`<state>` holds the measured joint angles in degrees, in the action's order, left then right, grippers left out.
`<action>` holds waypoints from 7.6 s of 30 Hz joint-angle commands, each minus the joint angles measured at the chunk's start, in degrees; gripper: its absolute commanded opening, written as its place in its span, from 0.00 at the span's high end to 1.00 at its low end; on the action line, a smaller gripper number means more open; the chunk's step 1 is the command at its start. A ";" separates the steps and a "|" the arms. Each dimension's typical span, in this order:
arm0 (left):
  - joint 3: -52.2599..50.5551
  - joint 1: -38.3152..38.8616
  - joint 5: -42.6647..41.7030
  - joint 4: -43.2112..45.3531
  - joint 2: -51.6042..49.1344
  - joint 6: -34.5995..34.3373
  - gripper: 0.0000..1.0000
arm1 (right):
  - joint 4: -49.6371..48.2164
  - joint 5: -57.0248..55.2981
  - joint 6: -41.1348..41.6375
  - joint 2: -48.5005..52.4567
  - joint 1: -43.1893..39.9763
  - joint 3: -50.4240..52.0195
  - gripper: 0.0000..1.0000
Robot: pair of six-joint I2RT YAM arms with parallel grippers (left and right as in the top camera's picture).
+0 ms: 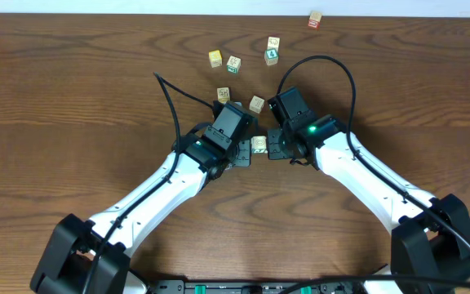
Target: Lift 3 blocks
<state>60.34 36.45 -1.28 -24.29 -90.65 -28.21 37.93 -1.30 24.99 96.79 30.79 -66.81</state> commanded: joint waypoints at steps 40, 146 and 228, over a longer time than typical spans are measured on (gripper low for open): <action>1.01 3.32 -11.08 2.54 -0.04 1.42 0.93 | -0.83 21.53 0.31 0.15 0.61 -0.92 0.99; 0.79 -9.38 -6.54 7.76 -17.07 3.48 0.87 | -1.16 -9.40 -1.84 11.85 -4.31 -1.27 0.91; -15.02 -47.95 -16.59 3.82 83.97 37.92 0.23 | -5.44 -20.81 -34.10 -93.66 -11.37 32.24 0.01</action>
<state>45.23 -11.22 -15.31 -20.51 -8.34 10.26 32.38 -20.40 -6.37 8.99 19.84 -36.23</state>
